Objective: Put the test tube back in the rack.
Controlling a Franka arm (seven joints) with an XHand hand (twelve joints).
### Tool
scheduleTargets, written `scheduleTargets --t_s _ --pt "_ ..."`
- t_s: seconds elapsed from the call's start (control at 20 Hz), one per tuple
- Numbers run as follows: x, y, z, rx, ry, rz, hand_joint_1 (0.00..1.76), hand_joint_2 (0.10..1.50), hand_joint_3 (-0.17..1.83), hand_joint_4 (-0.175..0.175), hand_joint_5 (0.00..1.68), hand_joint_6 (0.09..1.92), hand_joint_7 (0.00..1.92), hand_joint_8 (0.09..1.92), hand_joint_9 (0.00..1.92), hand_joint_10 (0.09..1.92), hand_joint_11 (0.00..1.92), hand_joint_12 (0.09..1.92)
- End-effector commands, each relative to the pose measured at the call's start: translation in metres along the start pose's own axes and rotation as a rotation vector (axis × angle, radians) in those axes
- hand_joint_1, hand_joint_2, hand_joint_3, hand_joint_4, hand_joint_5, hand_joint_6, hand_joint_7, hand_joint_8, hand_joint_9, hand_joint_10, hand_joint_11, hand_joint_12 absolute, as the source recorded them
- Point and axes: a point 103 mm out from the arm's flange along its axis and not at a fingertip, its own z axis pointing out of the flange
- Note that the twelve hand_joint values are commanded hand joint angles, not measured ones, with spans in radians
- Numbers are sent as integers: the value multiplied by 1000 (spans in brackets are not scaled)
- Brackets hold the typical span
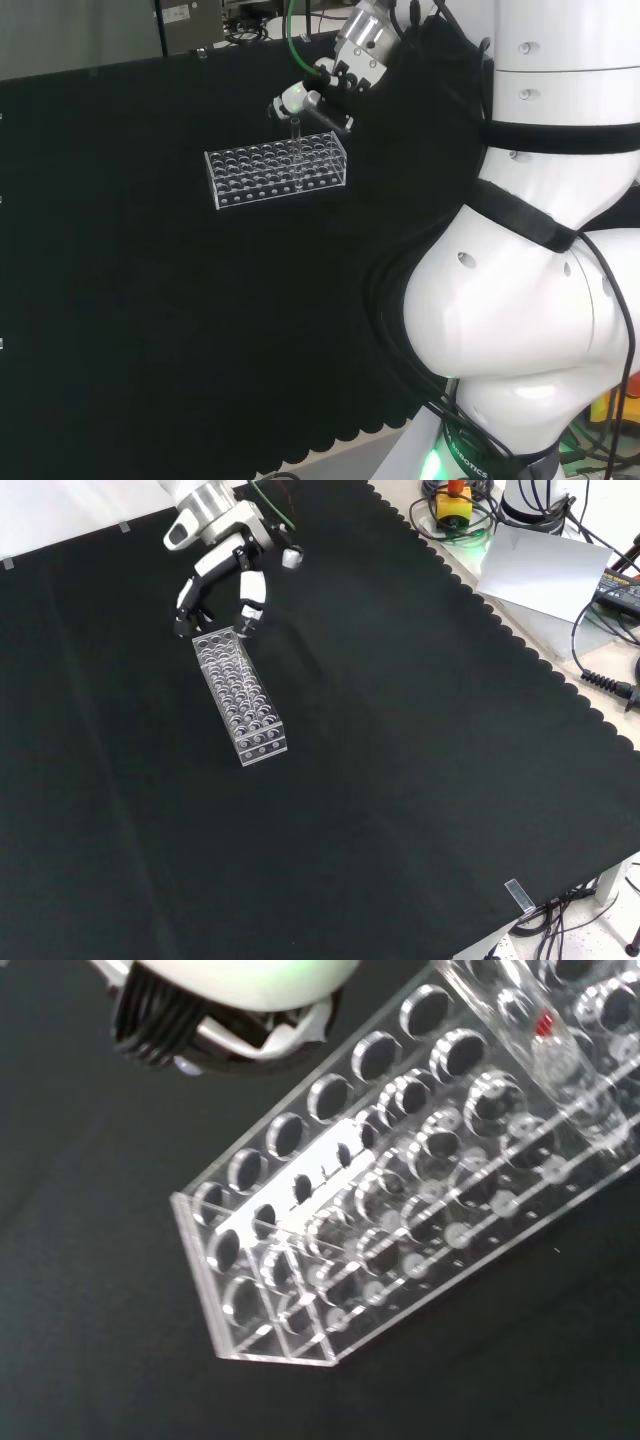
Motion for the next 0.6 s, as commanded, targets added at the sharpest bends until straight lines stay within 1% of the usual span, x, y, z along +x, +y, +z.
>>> scheduleTargets --t_s 0.05,0.35,0.6 --pt "34 -24 -39 -34 12 -96 940 589 472 44 394 404 224 947 342 989 227 1552" --pt "78 -56 -86 -71 -57 -204 936 591 470 45 392 370 204 950 324 994 189 1570" --pt "104 -83 -117 -102 -91 -258 934 592 469 45 395 357 199 951 320 995 177 1574"
